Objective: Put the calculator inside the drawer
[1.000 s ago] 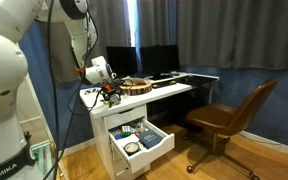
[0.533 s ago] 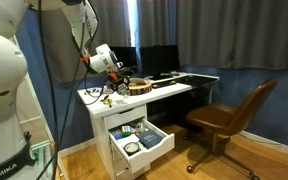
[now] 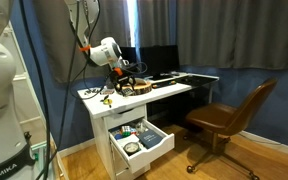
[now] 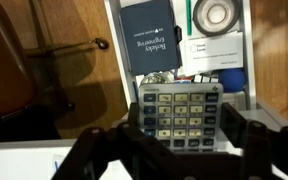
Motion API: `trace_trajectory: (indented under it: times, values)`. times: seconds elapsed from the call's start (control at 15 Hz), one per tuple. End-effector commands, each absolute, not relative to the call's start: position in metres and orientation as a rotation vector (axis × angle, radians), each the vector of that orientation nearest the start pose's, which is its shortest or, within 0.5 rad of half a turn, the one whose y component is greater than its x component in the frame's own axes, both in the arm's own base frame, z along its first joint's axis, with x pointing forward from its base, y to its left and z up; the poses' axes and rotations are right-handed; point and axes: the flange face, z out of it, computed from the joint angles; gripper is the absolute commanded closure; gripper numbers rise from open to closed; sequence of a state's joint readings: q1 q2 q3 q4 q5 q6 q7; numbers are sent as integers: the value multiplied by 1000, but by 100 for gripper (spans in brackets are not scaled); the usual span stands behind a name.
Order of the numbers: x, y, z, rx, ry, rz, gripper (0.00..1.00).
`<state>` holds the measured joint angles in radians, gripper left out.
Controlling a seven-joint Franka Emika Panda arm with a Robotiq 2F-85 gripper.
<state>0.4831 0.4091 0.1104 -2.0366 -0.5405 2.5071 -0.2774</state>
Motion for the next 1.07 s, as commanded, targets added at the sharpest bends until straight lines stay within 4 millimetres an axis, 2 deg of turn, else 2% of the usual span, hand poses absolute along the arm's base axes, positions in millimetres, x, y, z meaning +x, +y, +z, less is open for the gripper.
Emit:
trace_trajectory:
  times: [0.0,0.2,0.47,0.67,0.93,1.0]
  values:
    - [484,289,240,-2616,-2146,-167,47]
    - [502,252,216,-2574,-2183,-160,47]
    - [535,218,178,-2526,-2169,-171,47]
    - [552,212,145,-2552,-2147,-123,47]
    - [566,226,102,-2510,-2155,-89,47]
    - [553,216,120,-2540,-2117,-70,22]
